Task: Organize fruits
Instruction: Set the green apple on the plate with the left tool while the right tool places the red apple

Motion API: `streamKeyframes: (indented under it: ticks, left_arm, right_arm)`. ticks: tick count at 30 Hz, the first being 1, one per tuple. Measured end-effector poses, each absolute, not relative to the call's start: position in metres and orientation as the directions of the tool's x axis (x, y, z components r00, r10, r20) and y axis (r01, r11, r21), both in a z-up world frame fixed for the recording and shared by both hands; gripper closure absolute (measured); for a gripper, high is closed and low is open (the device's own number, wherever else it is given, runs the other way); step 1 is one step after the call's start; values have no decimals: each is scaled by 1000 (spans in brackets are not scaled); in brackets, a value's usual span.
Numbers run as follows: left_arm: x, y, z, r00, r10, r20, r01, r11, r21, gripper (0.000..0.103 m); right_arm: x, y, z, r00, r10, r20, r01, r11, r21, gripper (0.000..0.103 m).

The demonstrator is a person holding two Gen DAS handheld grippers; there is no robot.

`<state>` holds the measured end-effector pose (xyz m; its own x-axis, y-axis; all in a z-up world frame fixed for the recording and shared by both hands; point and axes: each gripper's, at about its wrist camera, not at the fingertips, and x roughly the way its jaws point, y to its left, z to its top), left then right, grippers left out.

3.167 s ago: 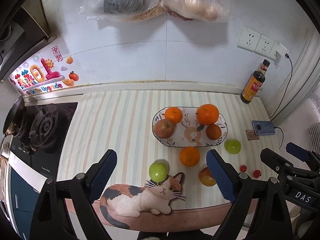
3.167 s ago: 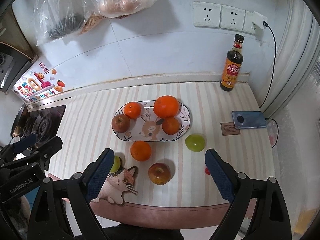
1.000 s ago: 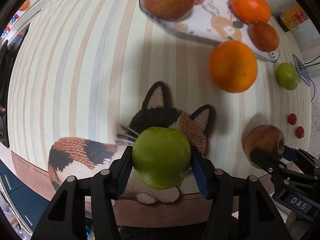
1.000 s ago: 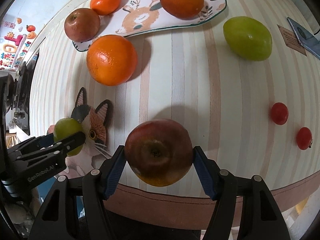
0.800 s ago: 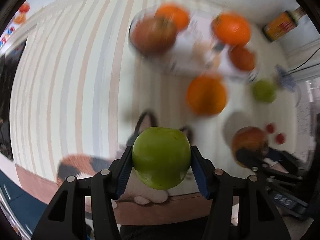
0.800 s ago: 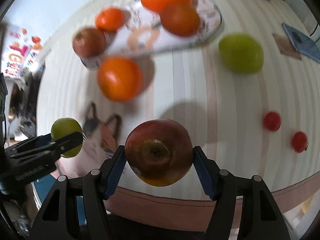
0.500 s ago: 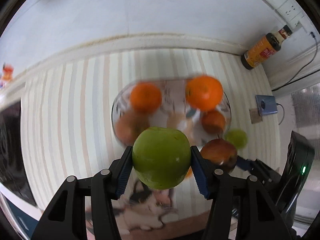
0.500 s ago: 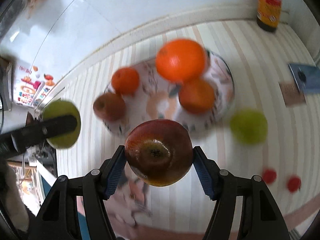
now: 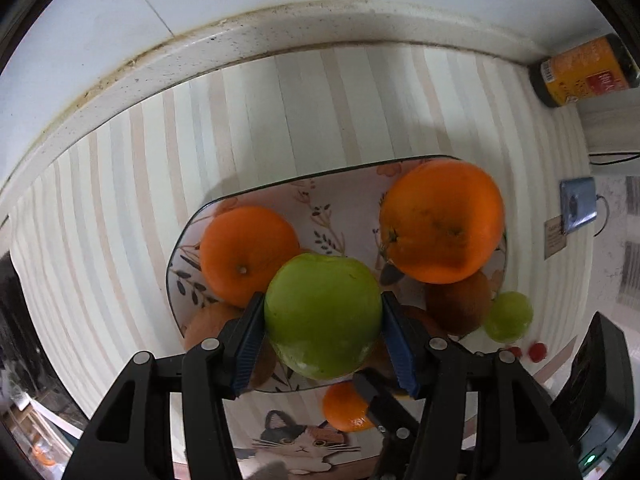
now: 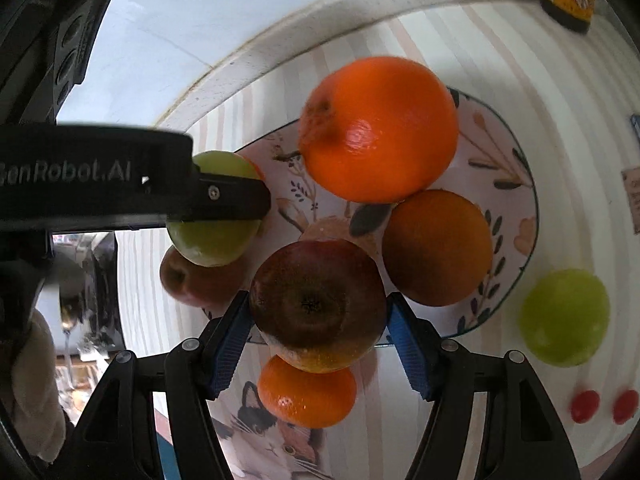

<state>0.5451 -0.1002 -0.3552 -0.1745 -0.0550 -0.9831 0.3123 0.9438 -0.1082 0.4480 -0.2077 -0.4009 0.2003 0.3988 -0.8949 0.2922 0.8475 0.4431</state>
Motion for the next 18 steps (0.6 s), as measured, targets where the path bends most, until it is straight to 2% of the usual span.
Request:
streamKeyframes:
  ticks: [1,2,3,4,5,9,18]
  left_arm:
    - [545,-100,-356,-172,-45,-984,312,945,-98,49]
    - [545,-100,-356,-173,-52,-984,315,943,-105,42]
    - [545,-99,-352,-163,-65,-984,316,942,-114,20]
    - [545,-98,-350,-151,-71,-986,318,941,-116,12]
    - [546,-97,-346,-136,-81,-987,316,941,-121,8]
    - [546,-82,-328,-88,-98,-991,281,952,-119,8]
    - [517,-38,-292,89,-88,-992,186,980,-70,8]
  right_arm:
    - [448,-210,-401,204,417,-886,297,836,462,23]
    - [447,-211,-399,208,418,-884,298,834,464,16]
    - [447,-212,-396,210,409,-888,297,839,457,13]
    - [446,-213,-392,211,401,-891,294,844,449,10]
    - [444,-214,-389,211,404,-890,293,843,451,10]
    - [439,-217,-376,187,355,-916,281,874,396,10]
    - [428,-231,-332,225,122,-967,236,956,175,9]
